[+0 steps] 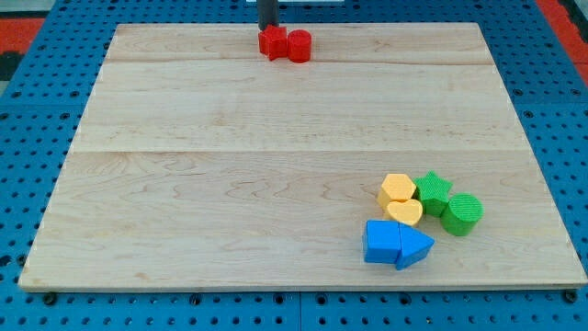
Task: Push the red circle towards center
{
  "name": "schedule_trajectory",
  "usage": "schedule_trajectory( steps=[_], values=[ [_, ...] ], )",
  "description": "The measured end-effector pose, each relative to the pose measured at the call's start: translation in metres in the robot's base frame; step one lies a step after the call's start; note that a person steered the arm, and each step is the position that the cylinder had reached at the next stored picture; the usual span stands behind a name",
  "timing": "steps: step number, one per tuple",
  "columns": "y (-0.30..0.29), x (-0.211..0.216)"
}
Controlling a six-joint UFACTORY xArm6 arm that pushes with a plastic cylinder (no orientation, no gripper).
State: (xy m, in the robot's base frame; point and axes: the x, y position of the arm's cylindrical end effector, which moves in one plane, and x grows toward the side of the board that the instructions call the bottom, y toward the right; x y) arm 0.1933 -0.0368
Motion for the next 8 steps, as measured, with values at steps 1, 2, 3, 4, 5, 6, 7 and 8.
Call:
schedule_trajectory(
  steps=[1,2,3,4,5,6,7,8],
  values=[
    [0.008,0.0],
    [-0.011,0.003],
    [-0.058,0.005],
    [-0.036,0.012],
    [0.005,0.015],
    [0.032,0.016],
    [0.043,0.022],
    [0.046,0.03]
  ],
)
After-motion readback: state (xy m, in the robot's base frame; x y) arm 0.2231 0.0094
